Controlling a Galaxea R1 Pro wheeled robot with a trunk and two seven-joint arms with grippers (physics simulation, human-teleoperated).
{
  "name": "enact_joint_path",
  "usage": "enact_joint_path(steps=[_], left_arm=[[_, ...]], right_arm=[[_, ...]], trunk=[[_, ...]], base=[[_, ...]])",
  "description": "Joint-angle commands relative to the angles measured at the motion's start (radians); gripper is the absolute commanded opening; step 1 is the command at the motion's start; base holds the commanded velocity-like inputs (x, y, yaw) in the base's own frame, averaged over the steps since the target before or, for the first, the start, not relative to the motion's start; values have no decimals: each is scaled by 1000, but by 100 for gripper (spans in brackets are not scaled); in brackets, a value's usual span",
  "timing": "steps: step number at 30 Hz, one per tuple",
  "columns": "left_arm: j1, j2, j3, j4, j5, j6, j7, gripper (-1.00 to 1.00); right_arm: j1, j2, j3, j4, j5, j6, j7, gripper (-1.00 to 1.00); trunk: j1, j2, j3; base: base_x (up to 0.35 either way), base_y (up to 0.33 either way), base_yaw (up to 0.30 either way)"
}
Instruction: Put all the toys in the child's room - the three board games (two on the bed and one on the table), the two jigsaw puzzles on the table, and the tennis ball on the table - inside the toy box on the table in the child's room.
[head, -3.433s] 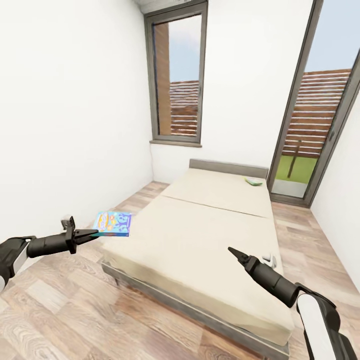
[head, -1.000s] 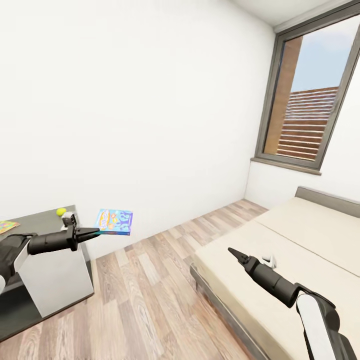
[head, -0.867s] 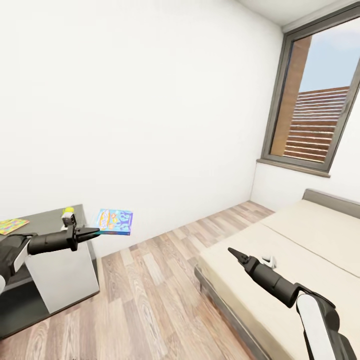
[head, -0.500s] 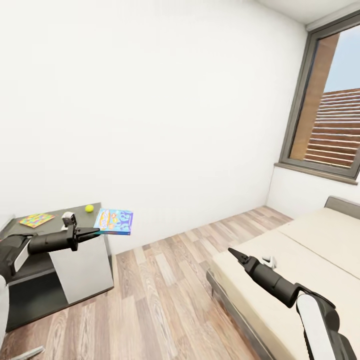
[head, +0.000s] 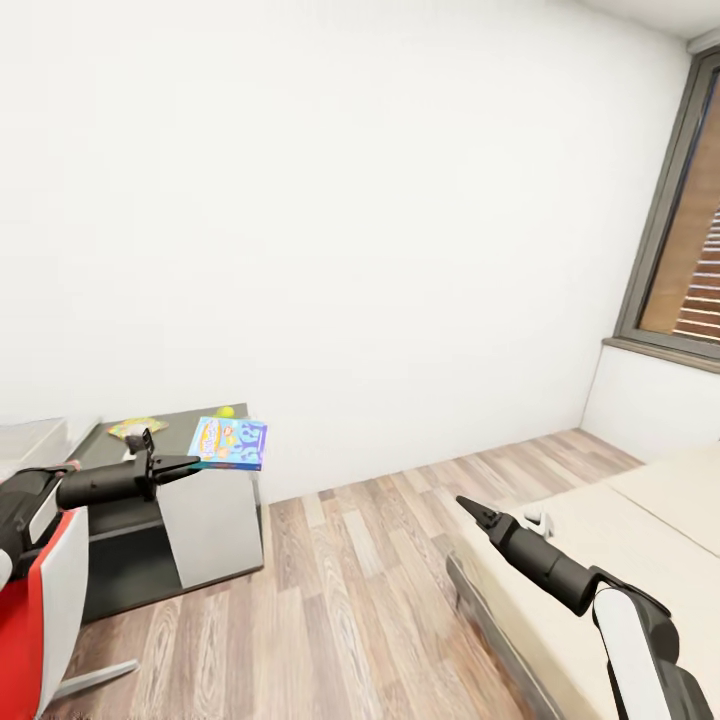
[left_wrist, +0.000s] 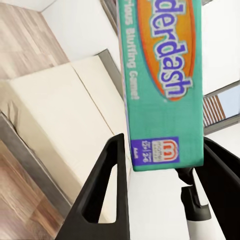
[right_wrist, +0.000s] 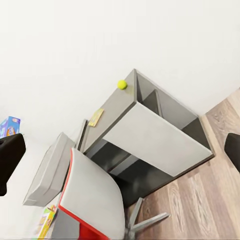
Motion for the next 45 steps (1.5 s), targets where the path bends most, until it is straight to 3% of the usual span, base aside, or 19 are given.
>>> enact_joint_path(steps=[1,32,45], left_arm=[[-1,0,1,0,0,9,-5,-100],[-1,-21,1,-1,-1,7,-5,-100],[-1,-24,2,0,0,0,-5,-100]], right_arm=[[-1,1,-3,0,4,6,6,100],[-1,1,-4,3,4,5,1,100],[-1,1,-4,3,4,4,-1,100]], trunk=[[-4,6,2],[-123,223,123],[-123,223,128]], base=[[0,0,270],[0,0,270],[10,-8,155]])
